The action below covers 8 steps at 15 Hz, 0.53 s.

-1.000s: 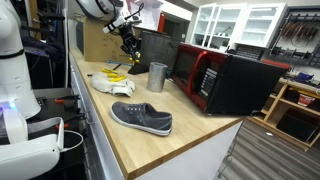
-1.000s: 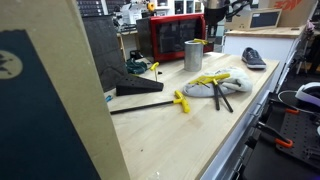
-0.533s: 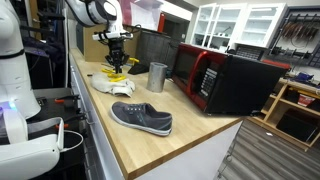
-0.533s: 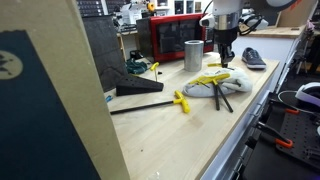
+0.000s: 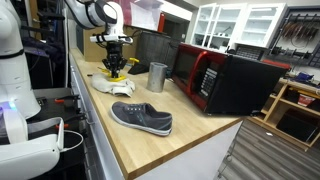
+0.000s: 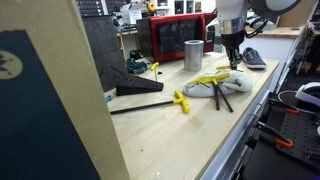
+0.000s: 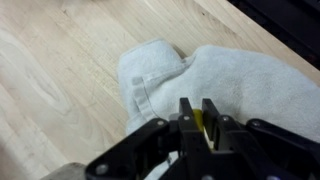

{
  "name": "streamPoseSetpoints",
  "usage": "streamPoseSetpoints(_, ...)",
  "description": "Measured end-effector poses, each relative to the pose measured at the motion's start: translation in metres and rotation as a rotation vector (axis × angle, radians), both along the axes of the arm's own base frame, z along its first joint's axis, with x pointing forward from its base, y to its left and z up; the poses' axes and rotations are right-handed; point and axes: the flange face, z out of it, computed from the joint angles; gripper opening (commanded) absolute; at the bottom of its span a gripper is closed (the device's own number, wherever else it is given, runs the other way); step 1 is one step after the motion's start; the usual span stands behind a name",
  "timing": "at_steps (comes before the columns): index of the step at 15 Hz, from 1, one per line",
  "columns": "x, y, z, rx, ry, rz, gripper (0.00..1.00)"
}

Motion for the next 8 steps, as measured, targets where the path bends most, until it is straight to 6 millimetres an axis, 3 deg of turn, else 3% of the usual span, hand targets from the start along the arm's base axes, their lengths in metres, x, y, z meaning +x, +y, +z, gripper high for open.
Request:
streamPoseSetpoints(3, -0.001, -0.013, -0.006, 0.034, 0.047, -0.017, 0.04)
streamPoseSetpoints(8, -0.004, -0.016, -0.020, 0.164, 0.150, 0.020, 0.04)
